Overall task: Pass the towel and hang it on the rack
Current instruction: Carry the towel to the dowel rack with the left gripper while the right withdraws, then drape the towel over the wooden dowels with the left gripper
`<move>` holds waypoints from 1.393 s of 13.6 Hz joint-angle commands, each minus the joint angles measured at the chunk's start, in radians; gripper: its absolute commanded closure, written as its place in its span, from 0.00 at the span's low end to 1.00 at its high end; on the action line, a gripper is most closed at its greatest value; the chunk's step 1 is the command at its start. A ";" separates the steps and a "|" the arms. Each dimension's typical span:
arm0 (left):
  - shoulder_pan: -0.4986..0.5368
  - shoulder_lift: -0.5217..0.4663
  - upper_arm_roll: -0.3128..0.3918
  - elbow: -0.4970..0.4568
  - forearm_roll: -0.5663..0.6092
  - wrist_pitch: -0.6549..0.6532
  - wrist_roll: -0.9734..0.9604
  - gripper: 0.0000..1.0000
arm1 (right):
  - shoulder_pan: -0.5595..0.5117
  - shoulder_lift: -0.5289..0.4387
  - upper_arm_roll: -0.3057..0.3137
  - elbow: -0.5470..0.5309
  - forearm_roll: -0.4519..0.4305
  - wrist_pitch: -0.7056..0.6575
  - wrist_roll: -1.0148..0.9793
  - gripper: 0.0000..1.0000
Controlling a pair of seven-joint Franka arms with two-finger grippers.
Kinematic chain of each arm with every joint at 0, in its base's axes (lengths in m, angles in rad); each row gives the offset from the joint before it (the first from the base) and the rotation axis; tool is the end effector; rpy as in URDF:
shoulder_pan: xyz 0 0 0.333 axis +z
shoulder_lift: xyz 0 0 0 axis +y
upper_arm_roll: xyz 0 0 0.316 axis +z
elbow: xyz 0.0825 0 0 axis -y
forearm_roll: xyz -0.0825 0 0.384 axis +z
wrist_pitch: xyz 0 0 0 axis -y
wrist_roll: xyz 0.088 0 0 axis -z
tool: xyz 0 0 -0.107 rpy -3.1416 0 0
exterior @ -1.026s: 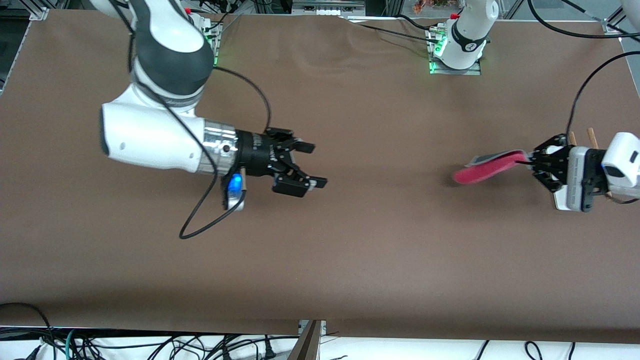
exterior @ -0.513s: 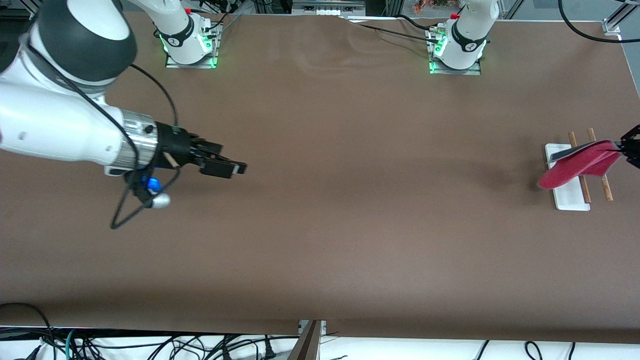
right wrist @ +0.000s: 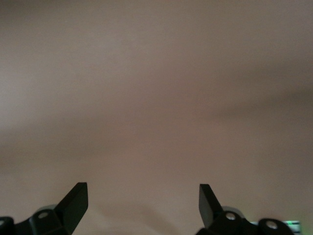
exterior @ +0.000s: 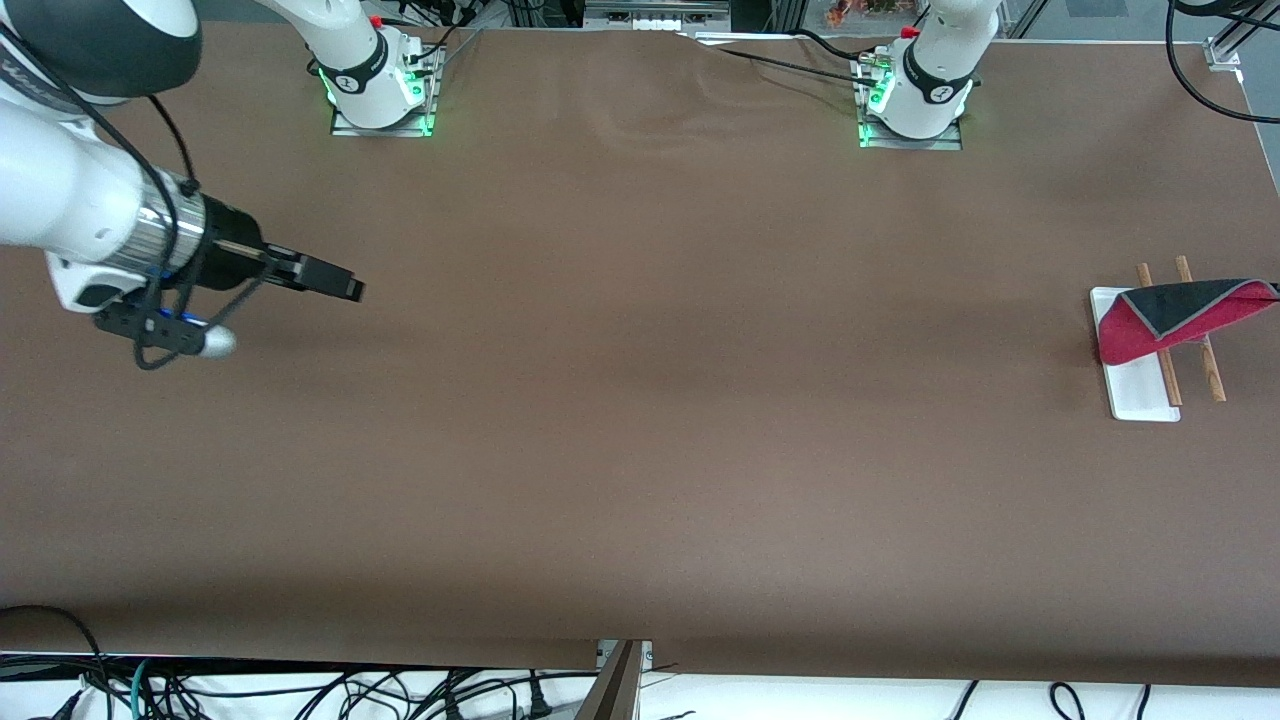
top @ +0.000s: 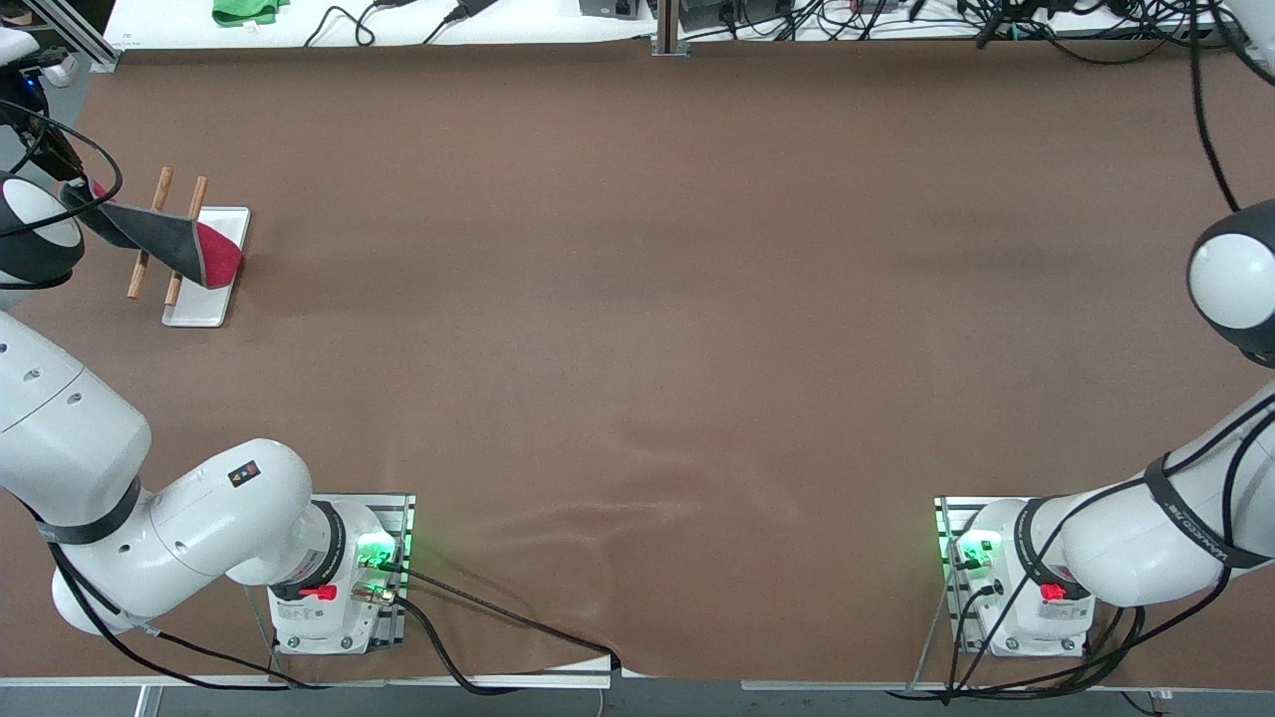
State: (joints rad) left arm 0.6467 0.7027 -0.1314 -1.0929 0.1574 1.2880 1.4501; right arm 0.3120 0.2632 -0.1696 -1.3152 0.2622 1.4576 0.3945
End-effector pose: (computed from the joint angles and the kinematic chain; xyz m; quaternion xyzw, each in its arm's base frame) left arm 0.5727 0.3764 0.3819 0.8672 -0.4300 -0.1661 0.1882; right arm 0.6072 0.1323 0.5841 -0.9855 0.1161 0.0852 0.0892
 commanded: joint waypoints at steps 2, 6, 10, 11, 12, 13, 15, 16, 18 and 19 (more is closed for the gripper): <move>0.030 0.041 -0.011 0.002 0.041 0.091 0.044 1.00 | -0.048 -0.136 0.012 -0.162 -0.190 0.020 -0.224 0.00; 0.053 0.102 -0.010 0.002 0.039 0.177 0.050 1.00 | -0.117 -0.180 0.053 -0.249 -0.239 0.085 -0.327 0.00; 0.074 0.152 -0.008 0.001 0.034 0.241 0.052 1.00 | -0.114 -0.179 0.056 -0.246 -0.244 0.093 -0.335 0.00; 0.079 0.168 -0.008 0.002 0.031 0.255 0.052 1.00 | -0.114 -0.174 0.056 -0.242 -0.244 0.095 -0.333 0.00; 0.085 0.178 -0.010 0.002 0.030 0.263 0.052 1.00 | -0.111 -0.171 0.056 -0.231 -0.245 0.093 -0.321 0.00; 0.087 0.182 -0.010 0.002 0.028 0.263 0.052 1.00 | -0.111 -0.171 0.058 -0.229 -0.248 0.101 -0.316 0.00; 0.085 0.179 -0.010 0.004 0.028 0.261 0.047 0.51 | -0.111 -0.170 0.056 -0.222 -0.248 0.102 -0.316 0.00; 0.085 0.179 -0.011 0.005 0.027 0.261 0.044 0.01 | -0.113 -0.170 0.056 -0.220 -0.247 0.102 -0.318 0.00; 0.085 0.176 -0.011 0.010 0.025 0.261 0.044 0.00 | -0.113 -0.160 0.056 -0.199 -0.247 0.099 -0.327 0.00; 0.085 0.173 -0.011 0.016 0.027 0.261 0.042 0.00 | -0.113 -0.160 0.056 -0.194 -0.248 0.098 -0.333 0.00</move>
State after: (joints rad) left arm 0.7267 0.8824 -0.1323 -1.0957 0.1589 1.5511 1.4787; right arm 0.2104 0.1174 -0.1265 -1.5171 0.0299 1.5570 0.0774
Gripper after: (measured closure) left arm 0.626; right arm 0.000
